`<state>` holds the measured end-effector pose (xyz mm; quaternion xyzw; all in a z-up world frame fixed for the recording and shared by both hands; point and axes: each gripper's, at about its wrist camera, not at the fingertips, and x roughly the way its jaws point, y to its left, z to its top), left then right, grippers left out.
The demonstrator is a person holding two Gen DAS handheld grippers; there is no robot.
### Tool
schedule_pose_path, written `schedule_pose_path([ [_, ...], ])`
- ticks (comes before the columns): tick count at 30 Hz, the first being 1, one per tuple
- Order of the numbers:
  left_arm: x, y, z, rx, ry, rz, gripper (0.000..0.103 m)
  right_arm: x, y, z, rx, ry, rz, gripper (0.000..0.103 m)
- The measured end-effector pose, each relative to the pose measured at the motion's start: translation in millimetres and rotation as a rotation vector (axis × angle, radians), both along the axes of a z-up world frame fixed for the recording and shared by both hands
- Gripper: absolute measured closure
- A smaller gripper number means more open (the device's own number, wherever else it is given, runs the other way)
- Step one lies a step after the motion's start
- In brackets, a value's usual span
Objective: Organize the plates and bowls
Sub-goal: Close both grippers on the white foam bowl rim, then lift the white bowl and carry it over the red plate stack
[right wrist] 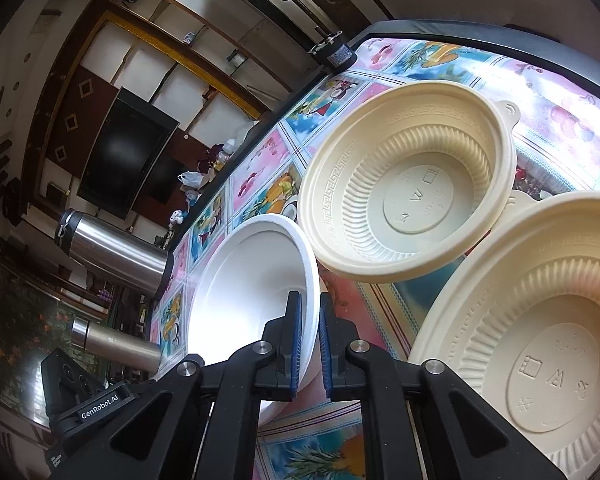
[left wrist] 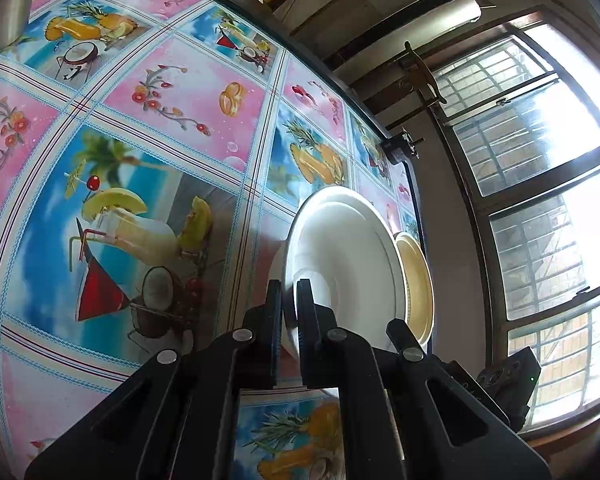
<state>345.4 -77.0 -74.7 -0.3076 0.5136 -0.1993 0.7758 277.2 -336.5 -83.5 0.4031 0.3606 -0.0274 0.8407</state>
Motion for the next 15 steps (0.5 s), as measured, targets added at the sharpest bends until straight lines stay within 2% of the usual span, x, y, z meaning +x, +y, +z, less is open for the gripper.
schedule_pose_path([
  [9,-11.9,10.6,-0.6,0.004,0.011,0.017,0.099,1.6,3.8,-1.0,0.037,0.007,0.039,0.097],
  [15,-48.2,39.5,-3.3,-0.02,0.012,0.077,0.098,0.1,17.3,-5.5,0.108,0.029,0.113,0.096],
])
